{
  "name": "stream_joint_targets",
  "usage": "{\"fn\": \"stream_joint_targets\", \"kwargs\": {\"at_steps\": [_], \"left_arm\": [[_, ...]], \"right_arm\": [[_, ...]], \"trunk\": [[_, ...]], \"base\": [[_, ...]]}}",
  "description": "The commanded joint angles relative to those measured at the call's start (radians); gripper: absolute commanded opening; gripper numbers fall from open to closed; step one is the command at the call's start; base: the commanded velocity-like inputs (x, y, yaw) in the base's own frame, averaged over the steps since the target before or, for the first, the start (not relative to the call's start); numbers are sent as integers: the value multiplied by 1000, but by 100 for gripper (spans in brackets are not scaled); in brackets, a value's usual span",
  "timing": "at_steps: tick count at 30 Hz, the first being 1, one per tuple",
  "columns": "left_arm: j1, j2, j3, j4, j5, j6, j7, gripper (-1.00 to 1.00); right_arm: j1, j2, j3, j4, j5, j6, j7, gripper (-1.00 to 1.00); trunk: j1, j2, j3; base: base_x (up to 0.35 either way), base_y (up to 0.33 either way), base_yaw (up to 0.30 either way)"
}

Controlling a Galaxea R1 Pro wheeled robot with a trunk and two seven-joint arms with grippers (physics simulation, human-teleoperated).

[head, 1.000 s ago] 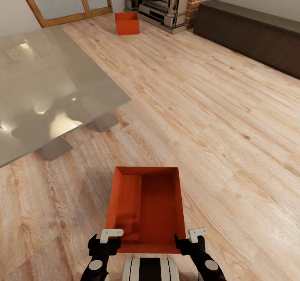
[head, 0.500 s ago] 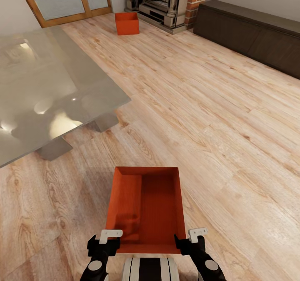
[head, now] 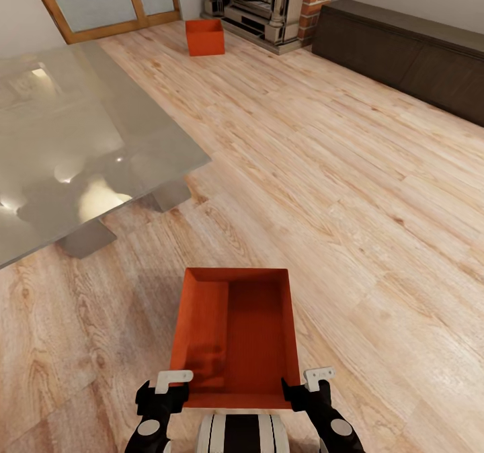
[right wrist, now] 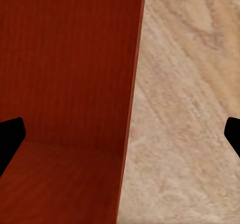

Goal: Move the two storage containers from the living room to the garage. In the garage, place one container on the floor and stack the other container on top of it (either order is fine).

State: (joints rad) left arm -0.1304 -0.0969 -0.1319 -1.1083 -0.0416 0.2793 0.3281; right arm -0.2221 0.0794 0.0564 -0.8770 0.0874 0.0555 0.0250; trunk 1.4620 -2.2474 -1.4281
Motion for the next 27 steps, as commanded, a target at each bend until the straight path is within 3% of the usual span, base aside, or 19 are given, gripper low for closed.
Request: {"fn": "stream_joint_targets", "kwargs": {"at_steps": [1,11,16,21,27], "left_arm": [[0,0,-2,-1,-4,7,5,100],[0,-1,-3,-1,-4,6,5,100],[0,-2,-3,-1,-4,6,0,100],[0,0,-2,-2,-8,6,-75,100],[0,0,-2,-2,-10,6,-92,100]], "right_arm": [[0,0,-1,-2,9,6,3,100],[0,0,-1,-2,9,6,3,100],[0,0,-1,-2,9,6,3,100],[0,0,-1,-2,9,6,3,100],[1,0,-1,-2,9,6,3,100]], "trunk": [[0,0,-1],[0,0,-1],[19,-35,-16],[19,-35,-16],[19,-35,-16]], "base": [[0,0,0],[0,0,0],[0,0,0],[0,0,0],[0,0,0]]}}
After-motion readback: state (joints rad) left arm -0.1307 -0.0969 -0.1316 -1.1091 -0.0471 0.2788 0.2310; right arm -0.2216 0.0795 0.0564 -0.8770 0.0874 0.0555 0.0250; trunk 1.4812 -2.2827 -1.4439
